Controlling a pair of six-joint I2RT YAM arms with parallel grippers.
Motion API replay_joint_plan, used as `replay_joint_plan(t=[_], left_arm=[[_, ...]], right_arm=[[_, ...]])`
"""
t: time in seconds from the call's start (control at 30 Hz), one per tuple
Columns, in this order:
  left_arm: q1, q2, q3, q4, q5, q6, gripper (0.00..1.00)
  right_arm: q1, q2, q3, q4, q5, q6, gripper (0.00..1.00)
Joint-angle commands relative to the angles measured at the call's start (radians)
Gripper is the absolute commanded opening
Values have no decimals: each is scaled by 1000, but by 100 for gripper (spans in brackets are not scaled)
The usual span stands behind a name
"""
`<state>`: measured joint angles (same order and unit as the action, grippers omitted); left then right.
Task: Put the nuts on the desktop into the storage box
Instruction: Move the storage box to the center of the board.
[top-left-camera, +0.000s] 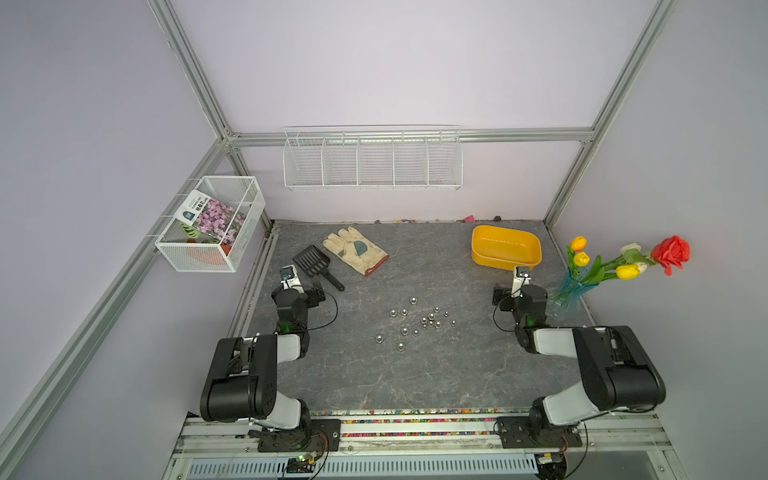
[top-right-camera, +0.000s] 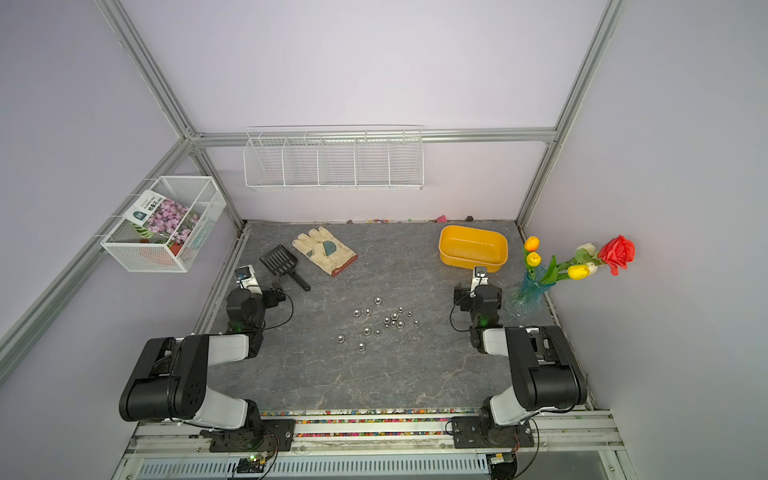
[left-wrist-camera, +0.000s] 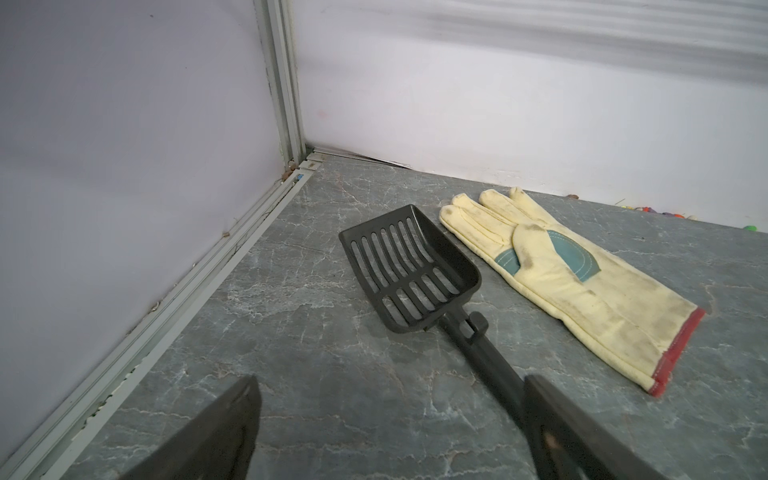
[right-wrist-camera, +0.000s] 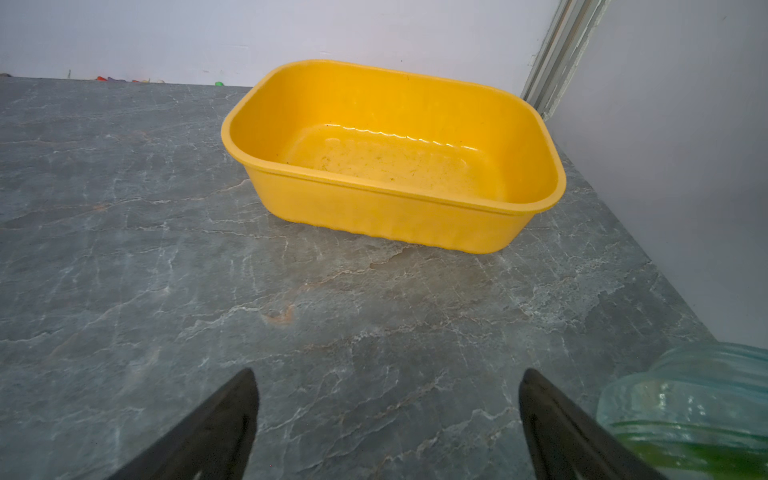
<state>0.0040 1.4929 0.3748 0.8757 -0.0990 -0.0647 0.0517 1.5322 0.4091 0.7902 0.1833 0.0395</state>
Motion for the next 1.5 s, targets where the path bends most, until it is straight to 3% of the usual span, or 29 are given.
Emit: replay_joint_plan(t=[0.0, 0.13, 0.2, 0.37, 0.6, 0.97, 1.47], left_arm=[[-7, -43, 29, -68, 22, 49, 100], [-84, -158, 289, -553, -195, -37, 100], [-103, -145, 431, -757, -231, -115, 100], [-199, -58, 709, -1104, -216, -175, 100], [-332, 1, 847, -1324, -116, -215, 100], [-375, -31, 806, -1342, -145, -228, 100], [-376, 16, 809, -1345, -271, -252, 100]], right_arm=[[4, -49, 18, -24, -44, -27, 94], [28, -147, 247, -543, -76, -1, 91], [54, -134, 387, -751, -74, 19, 89], [126, -13, 756, -1238, -108, 42, 88], [126, 305, 1265, -1673, -181, 98, 84], [124, 641, 1636, -1755, -151, 140, 82], [125, 843, 1723, -1509, -31, 172, 76]])
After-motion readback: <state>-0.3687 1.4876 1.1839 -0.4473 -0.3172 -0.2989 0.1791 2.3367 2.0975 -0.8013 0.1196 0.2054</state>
